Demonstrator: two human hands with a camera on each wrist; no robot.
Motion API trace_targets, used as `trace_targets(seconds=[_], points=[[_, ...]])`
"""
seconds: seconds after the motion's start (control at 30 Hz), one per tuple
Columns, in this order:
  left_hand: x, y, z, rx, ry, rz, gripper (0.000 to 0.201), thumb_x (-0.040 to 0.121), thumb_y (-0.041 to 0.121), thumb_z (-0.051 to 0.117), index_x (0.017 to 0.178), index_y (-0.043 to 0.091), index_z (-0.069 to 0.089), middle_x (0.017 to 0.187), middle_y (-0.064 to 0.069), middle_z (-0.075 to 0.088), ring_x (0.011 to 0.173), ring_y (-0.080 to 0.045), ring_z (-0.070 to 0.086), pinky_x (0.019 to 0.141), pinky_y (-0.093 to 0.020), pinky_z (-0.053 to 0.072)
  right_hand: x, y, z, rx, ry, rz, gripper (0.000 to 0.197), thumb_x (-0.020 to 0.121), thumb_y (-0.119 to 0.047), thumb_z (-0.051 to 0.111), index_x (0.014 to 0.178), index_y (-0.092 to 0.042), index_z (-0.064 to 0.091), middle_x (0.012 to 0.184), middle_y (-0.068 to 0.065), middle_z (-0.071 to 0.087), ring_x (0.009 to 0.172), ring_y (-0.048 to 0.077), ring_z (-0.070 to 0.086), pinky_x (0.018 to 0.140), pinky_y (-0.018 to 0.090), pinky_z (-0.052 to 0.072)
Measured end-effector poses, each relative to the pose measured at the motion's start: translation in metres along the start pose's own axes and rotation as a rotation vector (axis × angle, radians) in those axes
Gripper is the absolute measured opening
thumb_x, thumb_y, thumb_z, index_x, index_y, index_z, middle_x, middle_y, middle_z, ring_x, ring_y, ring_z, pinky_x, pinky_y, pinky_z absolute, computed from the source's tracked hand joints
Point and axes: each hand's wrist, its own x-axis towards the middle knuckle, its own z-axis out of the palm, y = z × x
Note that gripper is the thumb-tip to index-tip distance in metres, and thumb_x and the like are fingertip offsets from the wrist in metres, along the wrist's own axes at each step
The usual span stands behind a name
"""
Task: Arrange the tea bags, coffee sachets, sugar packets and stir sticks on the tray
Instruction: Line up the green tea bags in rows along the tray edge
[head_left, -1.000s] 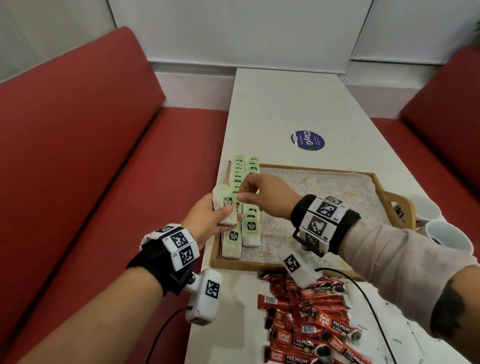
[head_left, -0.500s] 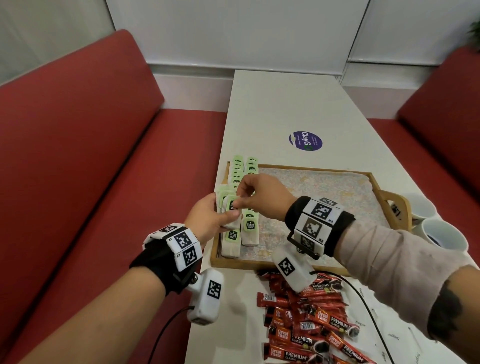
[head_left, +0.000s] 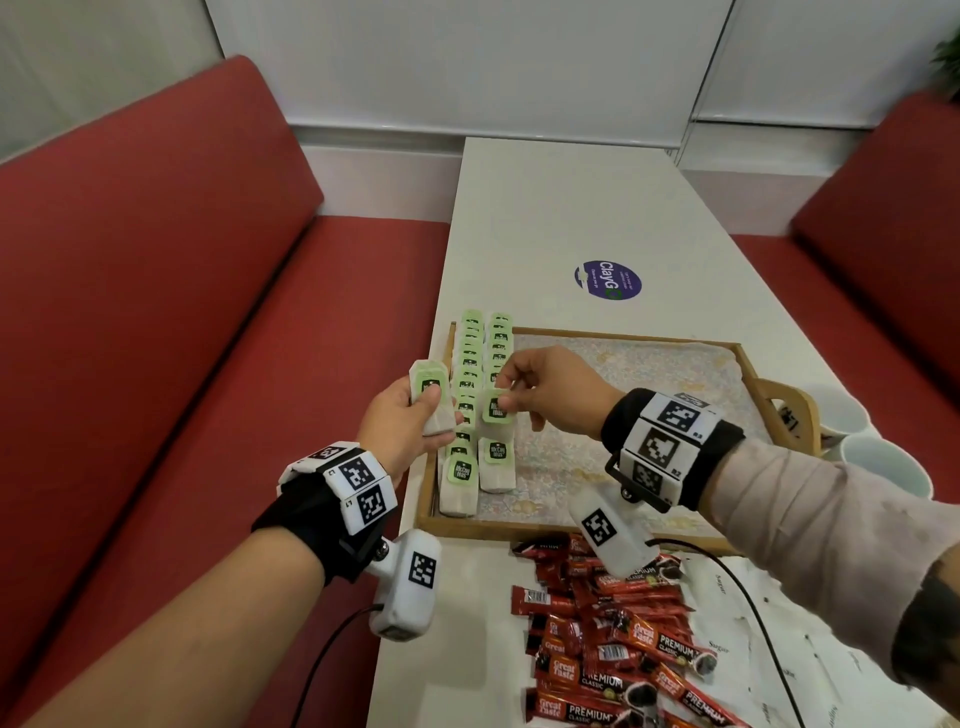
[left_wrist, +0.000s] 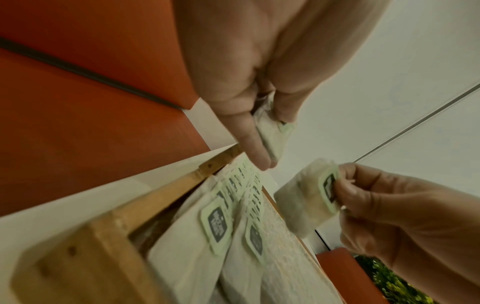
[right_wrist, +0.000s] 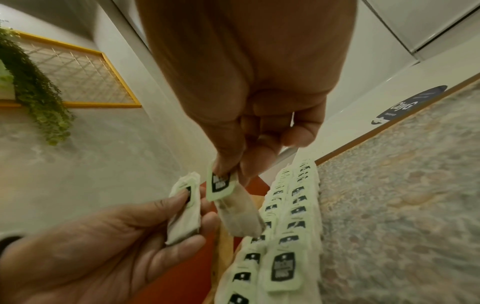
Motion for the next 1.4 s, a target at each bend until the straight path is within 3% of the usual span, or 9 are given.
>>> trace_targets(seconds=[0.13, 0.27, 0.5, 0.67, 0.8, 1.0, 1.23, 1.33, 1.4], points=[[0.003, 0.000, -0.001, 0.013, 0.003, -0.009, 0.013, 0.101, 0.015, 0.041, 0.101, 0.018, 0.054, 0.095, -0.004, 0.065, 0.083, -0.015, 0.067, 0.073, -0.028, 0.057, -0.002, 0.008, 0.002, -0.142, -0.107, 0.069, 0.012, 0.092, -0.014, 0.060, 0.082, -0.018, 0.053, 0.072, -0.002, 0.063, 0.049, 0.012, 0.056, 0.048, 0.017, 0.040], [0.005, 0.002, 0.000, 0.015, -0.002, -0.018, 0.013, 0.101, 0.015, 0.042, 0.099, 0.019, 0.055, 0.095, -0.003, 0.065, 0.085, -0.015, 0.067, 0.077, -0.031, 0.057, -0.005, 0.010, 0.011, -0.206, -0.237, 0.091, 0.012, 0.093, -0.013, 0.056, 0.084, -0.016, 0.051, 0.076, 0.001, 0.064, 0.047, 0.013, 0.056, 0.059, 0.025, 0.045], [0.010, 0.004, 0.001, 0.050, -0.018, -0.010, 0.015, 0.101, 0.016, 0.042, 0.094, 0.023, 0.054, 0.097, -0.003, 0.065, 0.087, -0.018, 0.067, 0.083, -0.038, 0.055, -0.005, 0.011, 0.023, -0.185, -0.432, 0.136, 0.018, 0.092, -0.010, 0.059, 0.081, -0.020, 0.049, 0.075, 0.000, 0.064, 0.043, 0.010, 0.053, 0.056, 0.024, 0.042], [0.010, 0.001, 0.001, 0.065, -0.026, -0.016, 0.015, 0.101, 0.016, 0.042, 0.096, 0.023, 0.053, 0.096, -0.001, 0.065, 0.086, -0.015, 0.067, 0.081, -0.036, 0.056, 0.001, 0.014, 0.030, -0.310, -0.372, 0.165, 0.015, 0.093, -0.012, 0.057, 0.081, -0.017, 0.049, 0.084, 0.002, 0.062, 0.045, 0.010, 0.053, 0.052, 0.022, 0.044], [0.010, 0.000, 0.000, 0.068, -0.030, -0.030, 0.016, 0.101, 0.016, 0.042, 0.095, 0.025, 0.054, 0.097, -0.001, 0.065, 0.088, -0.016, 0.067, 0.081, -0.035, 0.056, 0.004, 0.012, 0.032, -0.434, -0.325, 0.143, 0.008, 0.093, -0.018, 0.058, 0.093, -0.010, 0.056, 0.090, 0.002, 0.055, 0.074, 0.016, 0.049, 0.067, 0.026, 0.039], [0.011, 0.000, -0.001, 0.087, -0.024, -0.029, 0.015, 0.101, 0.016, 0.042, 0.101, 0.022, 0.055, 0.096, 0.000, 0.065, 0.090, -0.018, 0.067, 0.080, -0.035, 0.056, 0.009, 0.013, 0.034, -0.384, -0.320, 0.203, 0.013, 0.092, -0.018, 0.060, 0.083, -0.011, 0.054, 0.081, 0.004, 0.056, 0.056, 0.011, 0.045, 0.054, 0.021, 0.040], [0.010, -0.001, -0.002, 0.080, -0.036, -0.034, 0.016, 0.101, 0.016, 0.042, 0.095, 0.026, 0.053, 0.096, -0.001, 0.064, 0.088, -0.018, 0.067, 0.080, -0.034, 0.056, 0.011, 0.014, 0.034, -0.454, -0.271, 0.169, 0.014, 0.088, -0.023, 0.066, 0.089, -0.013, 0.056, 0.087, 0.001, 0.057, 0.063, 0.011, 0.046, 0.052, 0.018, 0.035], [0.010, -0.001, -0.002, 0.080, -0.037, -0.038, 0.015, 0.101, 0.016, 0.042, 0.096, 0.025, 0.053, 0.097, -0.002, 0.064, 0.092, -0.021, 0.067, 0.079, -0.033, 0.056, 0.009, 0.012, 0.034, -0.448, -0.176, 0.108, 0.022, 0.082, -0.025, 0.072, 0.085, -0.015, 0.052, 0.078, -0.004, 0.052, 0.073, 0.015, 0.048, 0.055, 0.022, 0.034], [0.010, -0.001, -0.002, 0.073, -0.037, -0.042, 0.015, 0.101, 0.016, 0.041, 0.097, 0.024, 0.053, 0.097, -0.002, 0.065, 0.090, -0.020, 0.068, 0.078, -0.032, 0.056, 0.008, 0.009, 0.033, -0.412, -0.188, 0.044, 0.024, 0.079, -0.022, 0.074, 0.075, -0.017, 0.052, 0.070, -0.008, 0.050, 0.067, 0.011, 0.047, 0.057, 0.024, 0.036]])
